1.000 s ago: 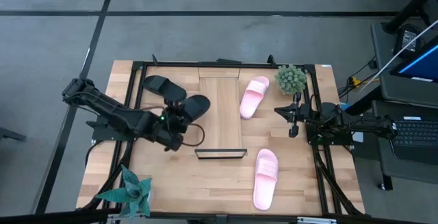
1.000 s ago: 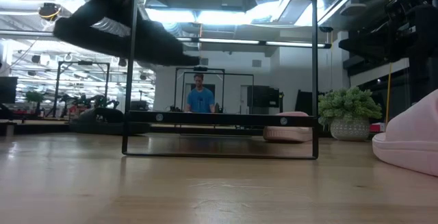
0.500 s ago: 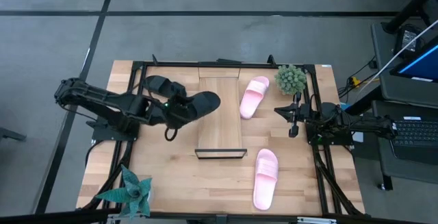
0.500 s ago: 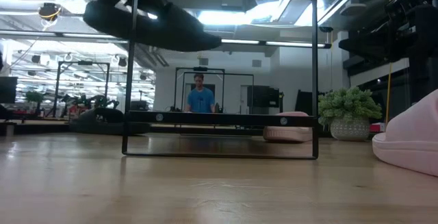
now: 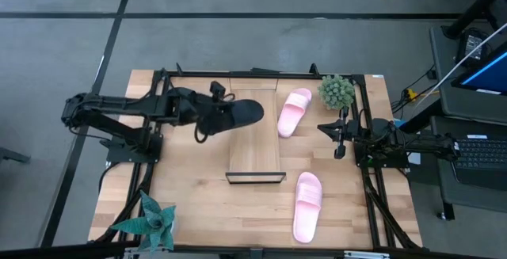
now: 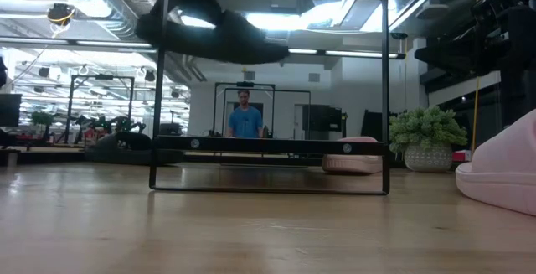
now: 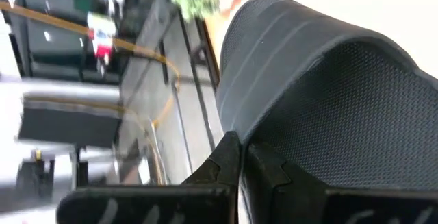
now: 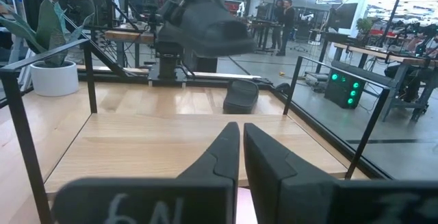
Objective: Pick and place slides into the shelf
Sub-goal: Put the bottom black slide on the shelf
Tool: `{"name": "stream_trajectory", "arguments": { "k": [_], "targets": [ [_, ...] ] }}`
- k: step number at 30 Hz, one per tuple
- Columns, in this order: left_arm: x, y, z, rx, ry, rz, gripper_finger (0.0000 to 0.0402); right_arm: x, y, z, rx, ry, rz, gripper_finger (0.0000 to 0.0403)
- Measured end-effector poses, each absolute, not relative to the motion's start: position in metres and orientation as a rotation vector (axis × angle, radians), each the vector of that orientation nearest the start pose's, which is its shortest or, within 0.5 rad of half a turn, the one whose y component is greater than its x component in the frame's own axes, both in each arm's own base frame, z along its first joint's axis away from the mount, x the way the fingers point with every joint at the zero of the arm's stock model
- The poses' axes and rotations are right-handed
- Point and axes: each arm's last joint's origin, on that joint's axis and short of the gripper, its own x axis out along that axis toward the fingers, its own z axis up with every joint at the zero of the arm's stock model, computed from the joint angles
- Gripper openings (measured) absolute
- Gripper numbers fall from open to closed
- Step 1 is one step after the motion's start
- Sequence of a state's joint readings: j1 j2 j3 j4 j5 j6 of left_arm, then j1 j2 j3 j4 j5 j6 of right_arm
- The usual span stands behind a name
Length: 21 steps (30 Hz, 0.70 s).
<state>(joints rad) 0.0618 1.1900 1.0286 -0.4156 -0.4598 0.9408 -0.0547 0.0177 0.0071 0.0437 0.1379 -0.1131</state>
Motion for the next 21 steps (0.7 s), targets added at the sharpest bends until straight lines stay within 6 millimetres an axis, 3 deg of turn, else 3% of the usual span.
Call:
{"name": "stream_trajectory", "arguments": {
  "k": [11, 21],
  "targets": [
    [0.255, 0.068, 0.323, 0.975, 0.609, 0.094, 0.0000, 0.098, -0.009, 0.169, -0.112, -0.022, -0.194, 0.0026],
    [0.282, 0.089, 0.296, 1.113, 0.628, -0.027, 0.0000, 0.098, -0.009, 0.168, -0.112, -0.015, -0.195, 0.0026]
  ]
}}
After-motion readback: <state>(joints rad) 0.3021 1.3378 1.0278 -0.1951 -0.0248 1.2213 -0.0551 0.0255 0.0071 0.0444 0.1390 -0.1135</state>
